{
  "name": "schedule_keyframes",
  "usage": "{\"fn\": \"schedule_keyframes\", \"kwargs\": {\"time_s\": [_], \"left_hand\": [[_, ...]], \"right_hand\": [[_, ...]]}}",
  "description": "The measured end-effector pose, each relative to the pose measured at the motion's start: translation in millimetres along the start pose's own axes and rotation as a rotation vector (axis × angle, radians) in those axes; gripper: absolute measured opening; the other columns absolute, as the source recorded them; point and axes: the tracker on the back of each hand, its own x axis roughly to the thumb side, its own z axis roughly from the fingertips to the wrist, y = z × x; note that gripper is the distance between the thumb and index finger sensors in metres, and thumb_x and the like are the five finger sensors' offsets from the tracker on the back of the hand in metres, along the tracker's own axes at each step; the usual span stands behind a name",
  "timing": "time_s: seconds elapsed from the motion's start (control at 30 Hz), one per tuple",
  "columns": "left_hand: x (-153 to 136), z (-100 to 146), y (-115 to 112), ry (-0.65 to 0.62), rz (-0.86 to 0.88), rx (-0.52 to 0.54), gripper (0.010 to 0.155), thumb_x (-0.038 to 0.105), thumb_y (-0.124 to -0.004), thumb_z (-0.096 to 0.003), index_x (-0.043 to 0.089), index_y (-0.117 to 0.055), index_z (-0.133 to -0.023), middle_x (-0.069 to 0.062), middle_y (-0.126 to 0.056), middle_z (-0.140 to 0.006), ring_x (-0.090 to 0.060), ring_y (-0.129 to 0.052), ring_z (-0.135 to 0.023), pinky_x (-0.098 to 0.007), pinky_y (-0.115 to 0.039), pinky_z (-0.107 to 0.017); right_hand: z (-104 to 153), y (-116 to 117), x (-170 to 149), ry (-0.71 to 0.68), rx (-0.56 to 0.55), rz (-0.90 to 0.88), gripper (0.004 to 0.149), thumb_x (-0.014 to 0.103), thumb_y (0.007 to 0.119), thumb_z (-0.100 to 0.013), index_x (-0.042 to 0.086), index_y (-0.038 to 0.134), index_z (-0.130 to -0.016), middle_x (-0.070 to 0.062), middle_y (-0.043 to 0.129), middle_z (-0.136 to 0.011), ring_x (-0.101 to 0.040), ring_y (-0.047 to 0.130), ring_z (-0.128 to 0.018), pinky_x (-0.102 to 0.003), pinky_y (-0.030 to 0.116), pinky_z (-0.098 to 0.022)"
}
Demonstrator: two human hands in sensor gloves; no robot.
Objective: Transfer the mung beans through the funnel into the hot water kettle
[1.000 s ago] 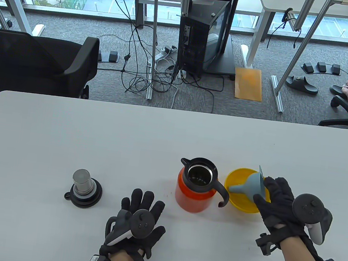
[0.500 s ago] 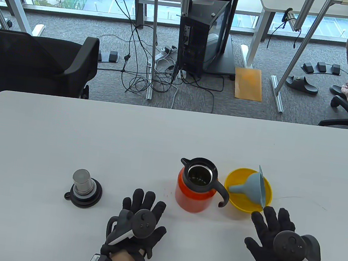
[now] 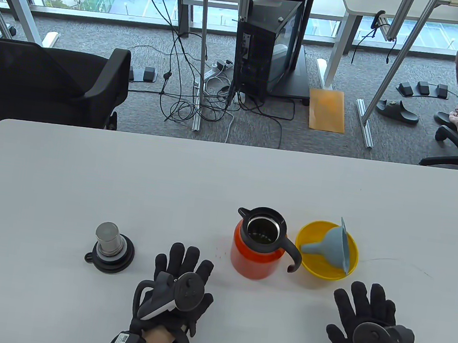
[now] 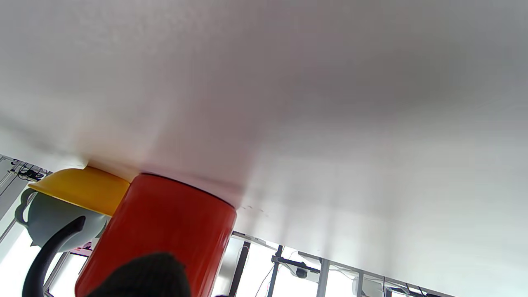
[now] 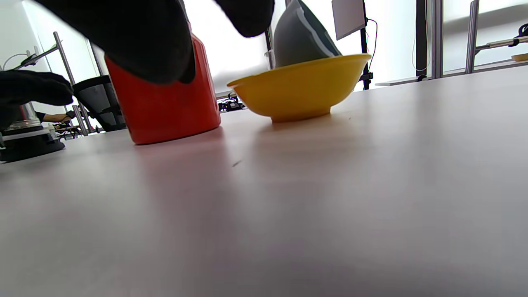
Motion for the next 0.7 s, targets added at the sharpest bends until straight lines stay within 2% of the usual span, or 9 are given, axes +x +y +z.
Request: {"fn": "schedule_keyframes", "kwargs": {"time_s": [0.07,0.17,0.4,0.57,0.7], "left_hand": [[0,1,11,0.009,-0.014,0.013,0.077,0.053,-0.069,-0.0472,0.031,-0.03,-0.11,-0.006,-0.003,-0.114,-0.04,0.012,-0.1,-0.067,-0.004,-0.068],[-7,2,40,0.037,-0.052,0.043,0.077,0.053,-0.07,-0.0469,0.031,-0.031,-0.11,-0.006,-0.003,-0.114,-0.04,0.011,-0.1,-0.067,-0.004,-0.069],[-47,-2,93,0.175,-0.043,0.059,0.077,0.053,-0.069,-0.0469,0.03,-0.031,-0.11,-0.006,-0.003,-0.114,-0.04,0.011,-0.1,-0.067,-0.004,-0.069],[-77,-10,109,0.282,-0.008,0.029,0.077,0.053,-0.069,-0.047,0.03,-0.03,-0.11,-0.006,-0.003,-0.114,-0.04,0.01,-0.1,-0.067,-0.005,-0.069],[-108,-14,108,0.398,0.025,-0.013,0.077,0.053,-0.069,-0.0468,0.03,-0.03,-0.109,-0.006,-0.002,-0.113,-0.04,0.01,-0.1,-0.067,-0.005,-0.069]], "right_hand": [[0,1,0,-0.003,0.006,-0.003,0.082,0.045,0.076,-0.052,0.005,0.037,-0.112,-0.03,0.012,-0.107,-0.062,-0.004,-0.087,-0.08,0.013,-0.054],[0,3,1,-0.014,0.015,-0.011,0.082,0.045,0.076,-0.052,0.005,0.038,-0.112,-0.031,0.012,-0.107,-0.062,-0.004,-0.087,-0.08,0.013,-0.054],[-1,3,0,-0.024,0.024,-0.043,0.082,0.045,0.076,-0.052,0.005,0.037,-0.112,-0.032,0.011,-0.107,-0.063,-0.003,-0.087,-0.08,0.014,-0.054],[1,2,1,-0.024,0.038,-0.085,0.082,0.045,0.075,-0.052,0.004,0.038,-0.112,-0.032,0.009,-0.106,-0.063,-0.004,-0.086,-0.08,0.014,-0.054],[1,2,-2,-0.021,0.044,-0.102,0.082,0.046,0.075,-0.052,0.004,0.038,-0.112,-0.032,0.009,-0.106,-0.063,-0.004,-0.086,-0.08,0.014,-0.054]]}}
